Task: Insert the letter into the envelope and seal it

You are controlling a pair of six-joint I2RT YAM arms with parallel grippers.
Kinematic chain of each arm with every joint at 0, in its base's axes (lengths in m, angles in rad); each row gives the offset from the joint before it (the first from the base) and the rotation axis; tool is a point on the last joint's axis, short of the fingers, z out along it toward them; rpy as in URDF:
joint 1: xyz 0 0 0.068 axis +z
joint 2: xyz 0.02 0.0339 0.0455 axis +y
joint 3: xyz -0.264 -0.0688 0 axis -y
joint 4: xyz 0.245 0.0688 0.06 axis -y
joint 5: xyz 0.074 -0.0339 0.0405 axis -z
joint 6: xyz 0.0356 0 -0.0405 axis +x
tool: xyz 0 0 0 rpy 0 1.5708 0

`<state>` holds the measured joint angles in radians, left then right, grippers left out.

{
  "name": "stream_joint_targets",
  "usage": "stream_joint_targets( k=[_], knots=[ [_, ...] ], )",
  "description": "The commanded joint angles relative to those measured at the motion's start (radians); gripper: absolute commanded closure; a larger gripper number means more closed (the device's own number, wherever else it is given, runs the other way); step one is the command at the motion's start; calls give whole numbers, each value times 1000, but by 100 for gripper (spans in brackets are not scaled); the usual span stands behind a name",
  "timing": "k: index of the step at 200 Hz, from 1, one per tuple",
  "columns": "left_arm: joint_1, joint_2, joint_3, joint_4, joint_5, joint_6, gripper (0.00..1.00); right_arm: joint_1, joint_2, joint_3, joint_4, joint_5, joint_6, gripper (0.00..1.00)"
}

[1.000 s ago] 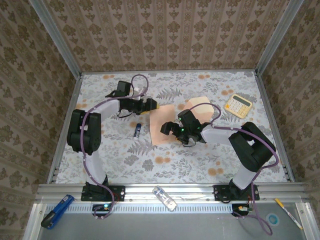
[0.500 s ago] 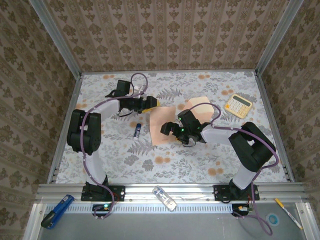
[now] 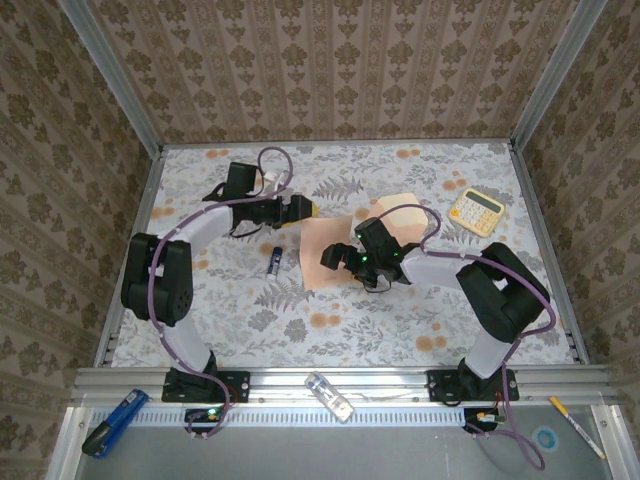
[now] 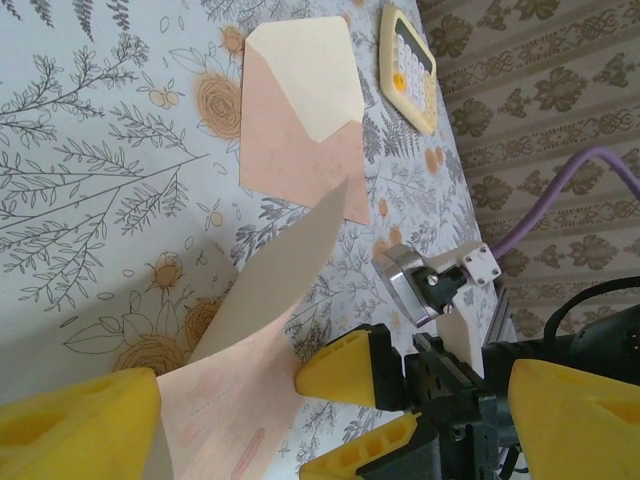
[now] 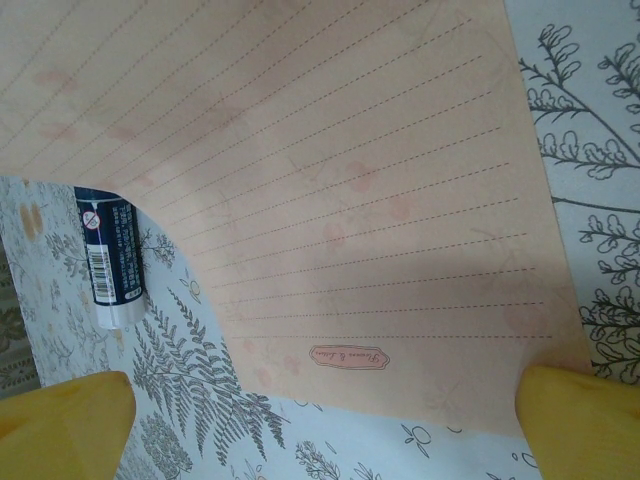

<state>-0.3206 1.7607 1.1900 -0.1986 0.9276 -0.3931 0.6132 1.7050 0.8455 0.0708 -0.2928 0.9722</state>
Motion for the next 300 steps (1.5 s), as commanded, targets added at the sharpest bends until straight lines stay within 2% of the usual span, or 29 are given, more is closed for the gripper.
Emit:
stream_joint_targets(
  k=[1, 67, 197, 300],
  knots=[
    [-16, 3, -12, -43, 1, 46, 10, -6, 29, 7, -43, 29, -10, 0],
    [-35, -21, -22, -40, 37, 48, 10, -6, 19, -16, -33, 37, -6, 0],
    [-34, -123, -8, -184, -8, 137, 9, -6, -1, -17, -52, 48, -21, 0],
    [-38, -121, -41, -179, -15, 149, 9, -6, -4, -13, -60, 53, -23, 0]
  ],
)
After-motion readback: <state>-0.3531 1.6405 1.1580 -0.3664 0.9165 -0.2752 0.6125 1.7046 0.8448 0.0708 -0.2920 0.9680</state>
